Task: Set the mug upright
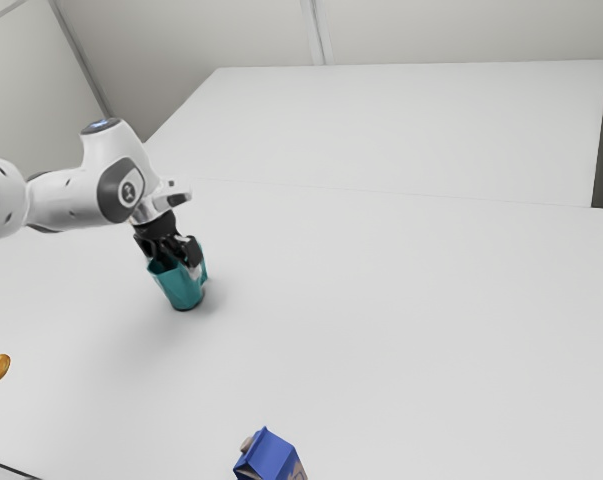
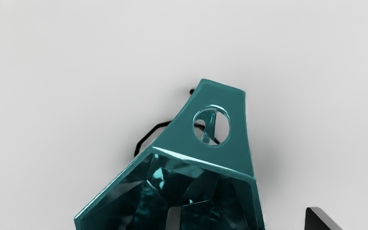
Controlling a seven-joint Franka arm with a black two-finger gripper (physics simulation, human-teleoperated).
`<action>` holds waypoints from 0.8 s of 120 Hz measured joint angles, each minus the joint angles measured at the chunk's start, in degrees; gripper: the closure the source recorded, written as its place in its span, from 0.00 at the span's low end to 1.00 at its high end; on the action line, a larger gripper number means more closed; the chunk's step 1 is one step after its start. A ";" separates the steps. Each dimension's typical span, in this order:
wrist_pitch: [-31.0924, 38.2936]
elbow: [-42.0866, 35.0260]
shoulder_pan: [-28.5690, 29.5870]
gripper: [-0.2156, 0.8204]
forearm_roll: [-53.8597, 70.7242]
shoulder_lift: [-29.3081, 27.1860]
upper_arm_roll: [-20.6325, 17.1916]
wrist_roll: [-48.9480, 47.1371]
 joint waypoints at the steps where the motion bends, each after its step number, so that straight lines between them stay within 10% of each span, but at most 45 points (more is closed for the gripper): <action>1: -0.20 0.02 -0.10 0.41 0.00 -0.29 0.00 -0.04; 96: -31.24 19.57 -2.15 0.21 1.55 -14.82 0.24 -2.30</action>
